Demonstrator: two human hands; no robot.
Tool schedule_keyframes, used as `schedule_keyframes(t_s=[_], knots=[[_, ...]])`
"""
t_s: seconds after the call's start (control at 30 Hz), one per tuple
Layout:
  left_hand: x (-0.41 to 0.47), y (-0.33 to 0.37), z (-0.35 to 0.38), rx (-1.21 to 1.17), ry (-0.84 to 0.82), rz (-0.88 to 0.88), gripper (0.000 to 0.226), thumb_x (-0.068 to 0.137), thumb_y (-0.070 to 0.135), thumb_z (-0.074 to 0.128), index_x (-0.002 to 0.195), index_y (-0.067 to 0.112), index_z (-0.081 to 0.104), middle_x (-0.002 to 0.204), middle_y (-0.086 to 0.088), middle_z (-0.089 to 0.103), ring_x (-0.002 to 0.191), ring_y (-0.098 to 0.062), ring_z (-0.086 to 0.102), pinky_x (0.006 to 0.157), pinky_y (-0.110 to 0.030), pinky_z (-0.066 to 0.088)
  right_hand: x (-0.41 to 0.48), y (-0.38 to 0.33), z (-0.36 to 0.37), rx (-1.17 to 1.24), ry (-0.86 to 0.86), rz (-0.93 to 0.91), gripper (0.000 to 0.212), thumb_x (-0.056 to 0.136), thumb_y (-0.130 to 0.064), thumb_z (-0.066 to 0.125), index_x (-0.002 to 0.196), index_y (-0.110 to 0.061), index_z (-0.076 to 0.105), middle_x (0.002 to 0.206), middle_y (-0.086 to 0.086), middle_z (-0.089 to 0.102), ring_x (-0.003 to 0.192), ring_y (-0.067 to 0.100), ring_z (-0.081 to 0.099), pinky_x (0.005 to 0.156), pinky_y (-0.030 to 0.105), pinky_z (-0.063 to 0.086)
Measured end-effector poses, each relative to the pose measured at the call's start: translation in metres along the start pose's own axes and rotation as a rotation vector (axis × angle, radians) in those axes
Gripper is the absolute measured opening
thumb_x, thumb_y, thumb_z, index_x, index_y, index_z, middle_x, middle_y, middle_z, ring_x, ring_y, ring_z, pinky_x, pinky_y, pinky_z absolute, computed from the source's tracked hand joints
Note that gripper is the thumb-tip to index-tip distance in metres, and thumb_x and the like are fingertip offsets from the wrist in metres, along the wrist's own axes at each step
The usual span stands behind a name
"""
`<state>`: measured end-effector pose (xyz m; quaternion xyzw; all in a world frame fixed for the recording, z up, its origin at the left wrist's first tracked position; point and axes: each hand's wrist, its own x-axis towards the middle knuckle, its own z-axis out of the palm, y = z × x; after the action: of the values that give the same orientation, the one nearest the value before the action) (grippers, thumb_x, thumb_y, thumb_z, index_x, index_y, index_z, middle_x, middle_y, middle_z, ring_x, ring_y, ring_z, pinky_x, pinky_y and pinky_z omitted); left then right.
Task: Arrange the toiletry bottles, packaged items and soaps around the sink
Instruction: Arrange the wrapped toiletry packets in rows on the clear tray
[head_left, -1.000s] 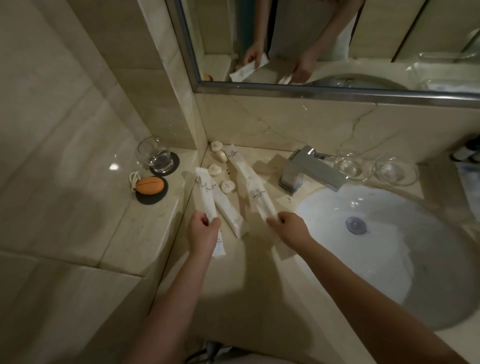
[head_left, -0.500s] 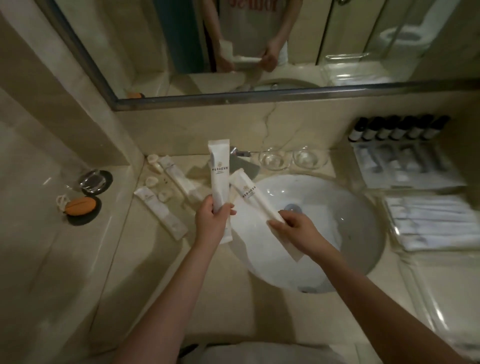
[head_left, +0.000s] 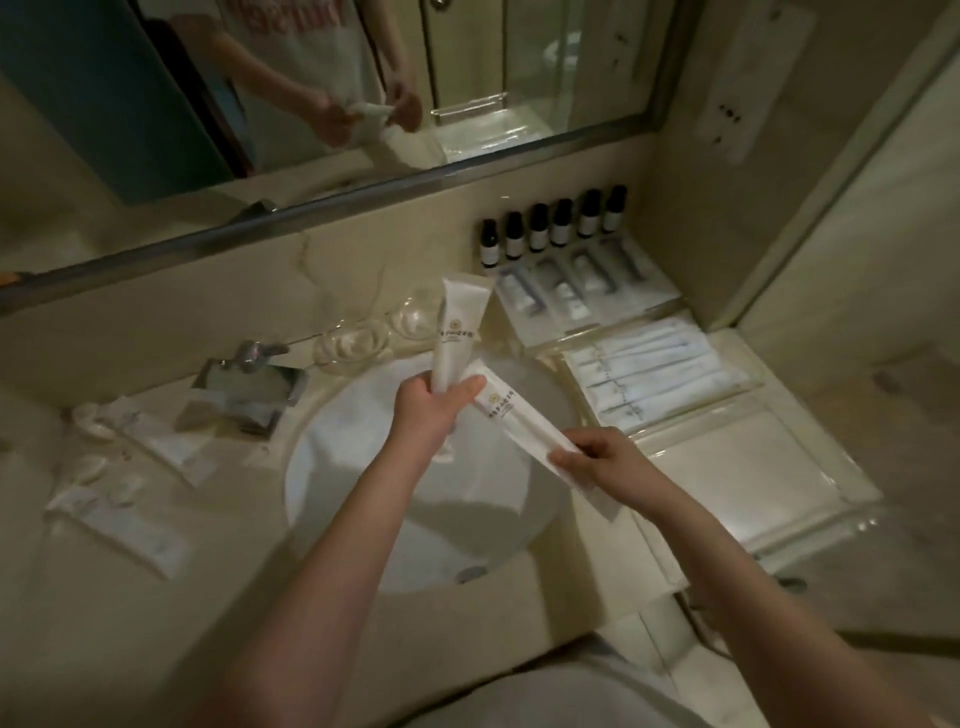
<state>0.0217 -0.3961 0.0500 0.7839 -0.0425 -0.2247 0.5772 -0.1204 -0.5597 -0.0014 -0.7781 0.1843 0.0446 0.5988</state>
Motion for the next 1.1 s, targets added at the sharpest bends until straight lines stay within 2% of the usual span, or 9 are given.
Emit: schedule_keyframes(t_s=[0.1, 0.23, 0.33, 0.43, 0.63, 0.73, 0.83, 0.97, 1.1], knots=[[0.003, 0.002, 0.034, 0.004, -0.041, -0.036, 0.026, 0.081, 0.024, 0.069, 0.063, 0.015, 0.054, 0.057, -0.002, 0.048, 0.052, -0.015, 0.043, 0.059, -0.028, 0.038, -0.008, 0.017, -0.032, -0.035, 0.086, 0.052, 0.024, 0.084, -0.021, 0.068, 0.062, -0.017, 0.060, 0.054, -0.012, 0.049, 0.053, 0.003, 0.044, 0.053, 0.020, 0.033], [0.004, -0.001, 0.064, -0.083, 0.042, -0.082, 0.024, 0.079, 0.032, 0.069, 0.065, 0.017, 0.056, 0.059, 0.000, 0.052, 0.056, -0.014, 0.047, 0.063, -0.028, 0.041, -0.019, 0.041, -0.068, -0.023, 0.375, 0.133, 0.024, 0.076, -0.029, 0.076, 0.074, -0.007, 0.066, 0.068, 0.008, 0.061, 0.064, 0.015, 0.054, 0.063, 0.030, 0.040], [0.005, 0.000, 0.089, -0.201, 0.065, -0.118, 0.019, 0.086, 0.022, 0.064, 0.071, 0.014, 0.056, 0.061, -0.001, 0.051, 0.056, -0.012, 0.045, 0.058, -0.024, 0.039, -0.030, 0.052, -0.090, 0.399, 0.573, 0.175, 0.025, 0.080, -0.018, 0.073, 0.091, -0.002, 0.058, 0.076, 0.007, 0.058, 0.062, 0.018, 0.056, 0.062, 0.033, 0.046], [0.003, -0.002, 0.116, -0.197, 0.035, -0.160, 0.020, 0.087, 0.021, 0.063, 0.070, 0.013, 0.055, 0.061, 0.000, 0.051, 0.055, -0.012, 0.045, 0.058, -0.024, 0.039, -0.030, 0.056, -0.102, 0.754, 0.661, 0.192, 0.013, 0.087, -0.016, 0.064, 0.096, -0.015, 0.054, 0.087, 0.003, 0.059, 0.070, 0.017, 0.060, 0.057, 0.024, 0.052], [-0.006, -0.017, 0.159, -0.074, -0.105, -0.178, 0.025, 0.087, 0.018, 0.063, 0.064, 0.014, 0.053, 0.059, 0.000, 0.051, 0.049, -0.007, 0.046, 0.051, -0.016, 0.039, -0.031, 0.062, -0.133, 0.921, 0.939, 0.142, 0.013, 0.083, -0.011, 0.067, 0.082, -0.017, 0.055, 0.079, 0.007, 0.061, 0.070, 0.017, 0.059, 0.061, 0.028, 0.047], [-0.010, -0.023, 0.175, 0.057, -0.192, -0.197, 0.027, 0.084, 0.020, 0.065, 0.061, 0.014, 0.052, 0.058, -0.001, 0.052, 0.049, -0.009, 0.046, 0.052, -0.021, 0.039, -0.034, 0.067, -0.148, 1.011, 0.987, 0.091, 0.009, 0.085, -0.010, 0.065, 0.083, -0.015, 0.057, 0.079, 0.003, 0.060, 0.072, 0.013, 0.059, 0.068, 0.026, 0.050], [-0.013, -0.028, 0.187, 0.151, -0.275, -0.211, 0.031, 0.083, 0.018, 0.065, 0.057, 0.014, 0.049, 0.053, 0.000, 0.048, 0.039, -0.005, 0.041, 0.044, -0.017, 0.036, -0.034, 0.079, -0.159, 0.977, 0.974, 0.104, 0.007, 0.087, -0.011, 0.062, 0.094, -0.010, 0.060, 0.086, 0.002, 0.063, 0.081, 0.015, 0.061, 0.076, 0.028, 0.050], [-0.008, -0.030, 0.187, 0.162, -0.240, -0.219, 0.020, 0.083, 0.019, 0.061, 0.065, 0.016, 0.052, 0.054, 0.001, 0.044, 0.043, -0.010, 0.036, 0.045, -0.022, 0.033, -0.033, 0.102, -0.178, 0.812, 1.017, 0.246, 0.033, 0.085, -0.015, 0.066, 0.113, -0.001, 0.058, 0.100, 0.009, 0.064, 0.091, 0.021, 0.064, 0.072, 0.026, 0.053], [-0.003, -0.028, 0.182, 0.145, -0.249, -0.191, 0.016, 0.085, 0.018, 0.060, 0.070, 0.018, 0.054, 0.055, 0.002, 0.044, 0.047, -0.010, 0.034, 0.050, -0.025, 0.033, -0.024, 0.120, -0.188, 0.715, 1.033, 0.349, 0.035, 0.084, -0.014, 0.066, 0.115, 0.001, 0.057, 0.099, 0.011, 0.061, 0.078, 0.017, 0.061, 0.061, 0.022, 0.051]])
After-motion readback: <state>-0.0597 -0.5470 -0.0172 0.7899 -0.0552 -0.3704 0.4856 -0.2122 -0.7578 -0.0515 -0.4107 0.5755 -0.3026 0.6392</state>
